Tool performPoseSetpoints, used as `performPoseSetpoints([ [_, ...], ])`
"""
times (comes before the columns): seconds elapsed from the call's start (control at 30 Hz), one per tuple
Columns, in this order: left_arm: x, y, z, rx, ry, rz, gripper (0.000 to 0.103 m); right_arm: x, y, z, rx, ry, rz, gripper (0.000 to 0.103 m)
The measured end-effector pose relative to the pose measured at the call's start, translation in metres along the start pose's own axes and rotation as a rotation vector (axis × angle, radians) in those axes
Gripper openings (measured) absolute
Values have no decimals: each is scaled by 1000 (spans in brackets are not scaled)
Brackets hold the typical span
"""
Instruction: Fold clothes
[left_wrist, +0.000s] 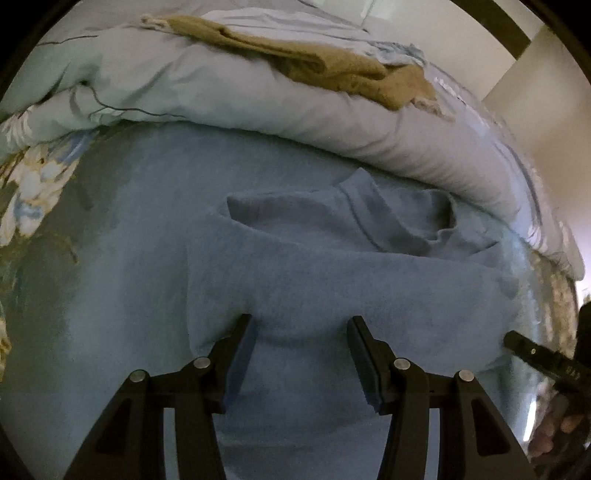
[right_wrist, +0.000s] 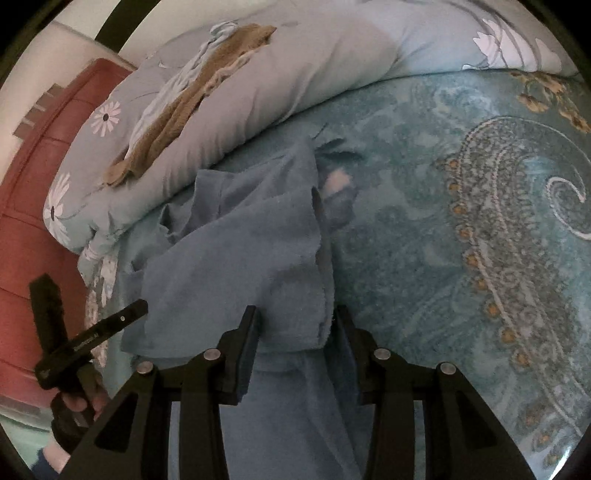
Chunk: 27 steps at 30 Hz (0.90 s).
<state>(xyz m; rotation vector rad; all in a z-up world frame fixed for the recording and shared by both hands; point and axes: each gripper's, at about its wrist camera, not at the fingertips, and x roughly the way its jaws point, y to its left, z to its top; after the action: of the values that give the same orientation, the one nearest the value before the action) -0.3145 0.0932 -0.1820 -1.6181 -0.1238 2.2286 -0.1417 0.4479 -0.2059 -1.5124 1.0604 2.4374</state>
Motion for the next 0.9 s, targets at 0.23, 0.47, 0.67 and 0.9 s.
performPoseSetpoints([
  [0.23,-53,32,-74,-158,22,-92,57,-56,-9,-62,59,-14,47,42],
  [0.47,-79,76,-181,-267,154,-89,57,-84,-46,-161,300,115,35,42],
  [0.67,-86,84,-222,-334,249,-260,61,-92,-44,-183,351,176,18,42],
  [0.9,-80,92,-246,-447,314,-440,64,-88,-31,-200,289,267,-22,42],
])
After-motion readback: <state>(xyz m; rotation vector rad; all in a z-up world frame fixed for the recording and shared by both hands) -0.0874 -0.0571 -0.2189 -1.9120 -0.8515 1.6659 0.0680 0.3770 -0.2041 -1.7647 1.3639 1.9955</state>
